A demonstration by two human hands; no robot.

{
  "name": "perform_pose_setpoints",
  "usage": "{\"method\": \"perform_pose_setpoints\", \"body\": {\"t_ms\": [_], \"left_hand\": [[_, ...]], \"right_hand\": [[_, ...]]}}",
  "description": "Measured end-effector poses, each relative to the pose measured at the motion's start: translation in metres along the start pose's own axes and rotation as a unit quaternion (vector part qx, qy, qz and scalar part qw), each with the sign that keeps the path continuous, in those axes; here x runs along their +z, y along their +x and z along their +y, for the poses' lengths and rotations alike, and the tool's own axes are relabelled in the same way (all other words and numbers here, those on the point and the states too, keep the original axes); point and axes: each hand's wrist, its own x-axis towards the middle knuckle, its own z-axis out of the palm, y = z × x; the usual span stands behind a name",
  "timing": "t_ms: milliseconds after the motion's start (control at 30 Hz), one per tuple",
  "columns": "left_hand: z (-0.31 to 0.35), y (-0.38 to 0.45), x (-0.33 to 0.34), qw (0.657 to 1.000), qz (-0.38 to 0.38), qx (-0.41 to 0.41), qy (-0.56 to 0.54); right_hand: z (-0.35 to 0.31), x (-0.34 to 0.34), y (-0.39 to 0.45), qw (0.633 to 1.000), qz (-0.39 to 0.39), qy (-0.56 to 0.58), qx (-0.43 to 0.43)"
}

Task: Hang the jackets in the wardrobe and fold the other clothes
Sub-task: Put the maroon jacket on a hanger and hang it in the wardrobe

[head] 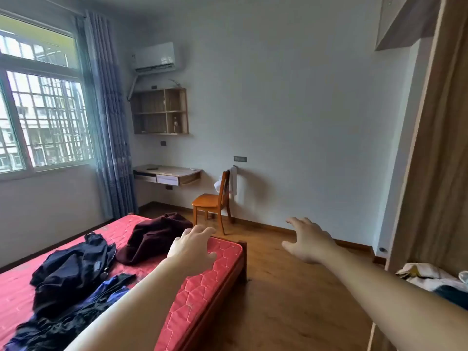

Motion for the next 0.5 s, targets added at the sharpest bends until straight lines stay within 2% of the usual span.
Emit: {"method": "perform_pose_setpoints", "body": {"t_ms": [100,333,500], "left_hand": [[0.011,0.007,0.014,1.000,0.002,-0.016,-0.023],[0.025,0.021,0.058,0.999,-0.049,-0.021,-0.003],[0.026,0.071,0.075,0.998,-0.056,-0.014,0.006]], "right_hand": [[0.012,0.010,0.007,1.000,0.014,0.017,0.010],[0.046,0.063,0.025,0.995,-0.029,0.080,0.044],[0.066,0.076,0.066,0.993,-0.024,0.100,0.059]]}}
